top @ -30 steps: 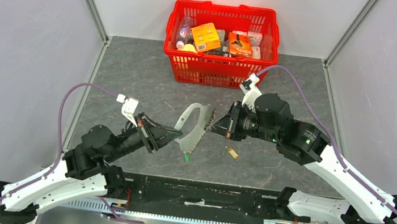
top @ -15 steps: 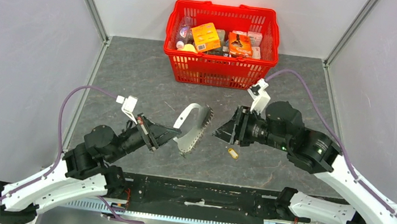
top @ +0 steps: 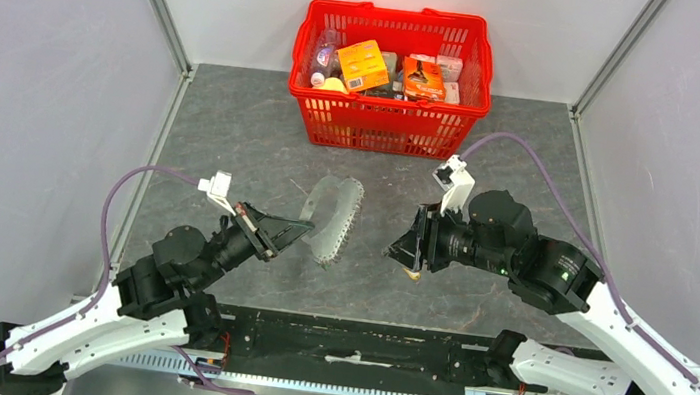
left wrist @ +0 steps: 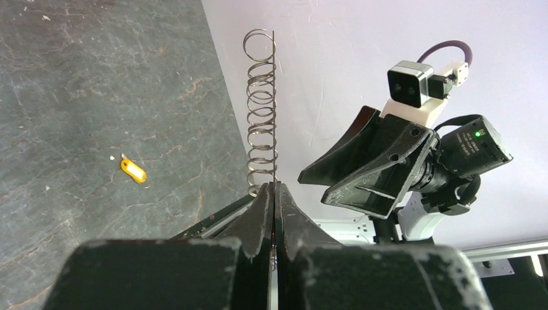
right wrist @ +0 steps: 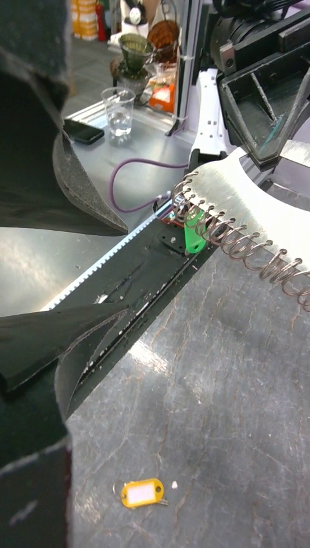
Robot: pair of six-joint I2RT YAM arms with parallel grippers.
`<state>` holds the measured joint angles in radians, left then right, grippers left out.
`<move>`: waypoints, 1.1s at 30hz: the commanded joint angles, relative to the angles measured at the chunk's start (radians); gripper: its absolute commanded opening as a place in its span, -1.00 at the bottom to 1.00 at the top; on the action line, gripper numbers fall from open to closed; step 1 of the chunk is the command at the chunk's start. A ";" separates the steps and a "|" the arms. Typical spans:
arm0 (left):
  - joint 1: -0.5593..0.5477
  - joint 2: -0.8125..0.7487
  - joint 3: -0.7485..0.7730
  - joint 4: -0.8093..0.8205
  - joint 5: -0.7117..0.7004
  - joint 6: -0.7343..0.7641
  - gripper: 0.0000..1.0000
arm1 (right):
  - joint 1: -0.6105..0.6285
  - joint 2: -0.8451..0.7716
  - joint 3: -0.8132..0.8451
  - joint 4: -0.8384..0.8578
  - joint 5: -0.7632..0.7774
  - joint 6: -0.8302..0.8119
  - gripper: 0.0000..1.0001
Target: Put the keys on the keyring
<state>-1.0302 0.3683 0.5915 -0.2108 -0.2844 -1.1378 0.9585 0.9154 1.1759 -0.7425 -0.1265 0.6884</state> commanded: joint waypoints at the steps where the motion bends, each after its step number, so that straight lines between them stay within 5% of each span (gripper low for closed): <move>1: -0.004 0.010 0.026 0.049 0.041 -0.071 -0.96 | 0.003 -0.015 0.048 -0.008 -0.019 -0.168 -0.01; 21: -0.005 0.035 0.226 -0.370 0.714 0.104 -0.96 | 0.003 -0.143 0.060 -0.041 -0.338 -0.290 0.03; 33: -0.004 0.075 0.159 -0.320 0.842 0.150 -0.96 | 0.003 -0.172 -0.063 -0.020 -0.335 -0.251 0.05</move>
<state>-1.0302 0.4072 0.7891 -0.5976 0.4652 -1.0424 0.9585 0.7387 1.1507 -0.7868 -0.4614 0.4267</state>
